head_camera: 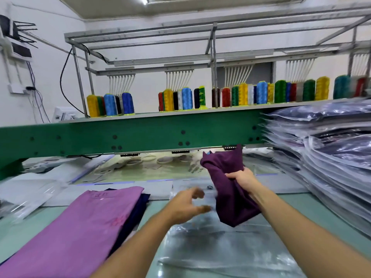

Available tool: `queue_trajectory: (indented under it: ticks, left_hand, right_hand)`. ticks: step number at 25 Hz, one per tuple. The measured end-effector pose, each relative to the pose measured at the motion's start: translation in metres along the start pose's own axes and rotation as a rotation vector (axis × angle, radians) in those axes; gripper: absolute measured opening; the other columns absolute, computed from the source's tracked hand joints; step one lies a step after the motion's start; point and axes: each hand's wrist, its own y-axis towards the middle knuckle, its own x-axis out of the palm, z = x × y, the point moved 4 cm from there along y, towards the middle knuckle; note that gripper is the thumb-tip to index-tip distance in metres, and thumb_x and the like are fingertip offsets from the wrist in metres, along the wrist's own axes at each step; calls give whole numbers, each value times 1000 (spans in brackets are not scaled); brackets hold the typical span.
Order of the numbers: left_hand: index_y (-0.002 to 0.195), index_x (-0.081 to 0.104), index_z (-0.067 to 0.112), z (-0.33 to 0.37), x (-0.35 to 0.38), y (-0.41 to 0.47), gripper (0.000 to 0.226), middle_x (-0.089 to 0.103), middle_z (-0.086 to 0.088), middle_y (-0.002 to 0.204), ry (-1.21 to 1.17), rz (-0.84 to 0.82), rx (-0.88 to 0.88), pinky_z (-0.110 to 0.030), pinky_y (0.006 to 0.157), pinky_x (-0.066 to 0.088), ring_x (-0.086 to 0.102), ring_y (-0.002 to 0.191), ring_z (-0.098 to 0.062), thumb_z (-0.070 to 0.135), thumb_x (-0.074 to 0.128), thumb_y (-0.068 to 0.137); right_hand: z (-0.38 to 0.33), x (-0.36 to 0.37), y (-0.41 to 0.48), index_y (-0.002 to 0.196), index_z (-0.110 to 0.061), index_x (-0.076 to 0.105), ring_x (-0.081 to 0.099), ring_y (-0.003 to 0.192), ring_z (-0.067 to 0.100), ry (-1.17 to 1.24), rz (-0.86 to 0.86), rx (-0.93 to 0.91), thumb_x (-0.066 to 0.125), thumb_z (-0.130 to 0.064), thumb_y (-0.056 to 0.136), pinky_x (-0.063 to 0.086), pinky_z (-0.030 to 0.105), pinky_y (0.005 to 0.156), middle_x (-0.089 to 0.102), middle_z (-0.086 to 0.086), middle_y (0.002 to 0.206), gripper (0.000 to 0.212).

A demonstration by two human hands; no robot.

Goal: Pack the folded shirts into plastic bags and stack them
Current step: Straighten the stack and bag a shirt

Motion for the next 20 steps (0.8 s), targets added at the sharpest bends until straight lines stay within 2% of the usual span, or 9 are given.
queue_trajectory:
  ticks: [3,6,8,11,12,14,16,18,20]
  left_hand:
    - [109,72,25,-13,32,4,25,70,5,113,411,-149,41,-30,91,52,64,104,-15,39,69,88]
    - [107,61,25,-17,34,11,12,70,1,105,584,-13,57,-36,79,53,63,91,-24,26,60,94]
    - [110,44,26,-16,33,11,27,63,0,103,728,5,144,-35,64,44,54,81,-26,8,54,93]
    - [119,52,32,-21,30,13,58,57,4,114,854,-29,199,-33,57,34,52,84,-21,-12,45,82]
    - [125,56,35,-25,29,16,63,57,8,122,808,-43,138,-33,61,40,57,93,-19,-12,44,84]
    - [134,59,35,-28,26,23,54,57,13,136,601,-66,2,-32,88,49,57,119,-13,-3,50,95]
    - [139,59,29,-25,26,30,44,56,17,141,375,-39,-53,-22,102,43,53,127,-7,12,62,98]
    - [138,60,28,-17,31,34,44,56,22,138,105,-17,-106,-15,86,46,59,107,-5,16,68,96]
    - [127,65,27,-13,33,36,35,67,23,120,-208,51,-193,-17,61,45,57,76,-8,9,65,96]
  right_hand:
    - [13,-47,6,120,3,60,71,76,24,-95,-5,9,68,8,84,53,28,60,73,12,97,38]
    - [17,-77,8,107,-4,64,71,60,13,-192,-31,-7,67,10,84,52,20,48,75,2,78,27]
    - [18,-88,8,98,-7,65,70,58,10,-258,-66,-28,66,12,83,51,19,48,75,-3,70,24]
    - [9,-90,7,92,-8,66,68,56,9,-402,-132,-105,64,12,83,50,18,49,73,-2,68,22]
    - [2,-88,6,91,-10,66,68,58,9,-450,-154,-157,63,11,83,50,19,51,73,0,70,23]
    - [-18,-79,1,85,-14,67,67,61,7,-520,-195,-298,61,11,83,51,22,55,73,-1,73,26]
    - [-32,-65,-11,78,-19,65,62,60,-2,-560,-257,-454,57,11,82,50,18,56,69,-12,68,31]
    - [-24,-52,-21,78,-23,63,61,67,-1,-668,-317,-561,53,6,81,51,22,65,68,-15,72,31]
    - [0,-47,-29,91,-22,64,64,83,13,-840,-376,-590,50,-2,80,54,36,78,70,-7,87,28]
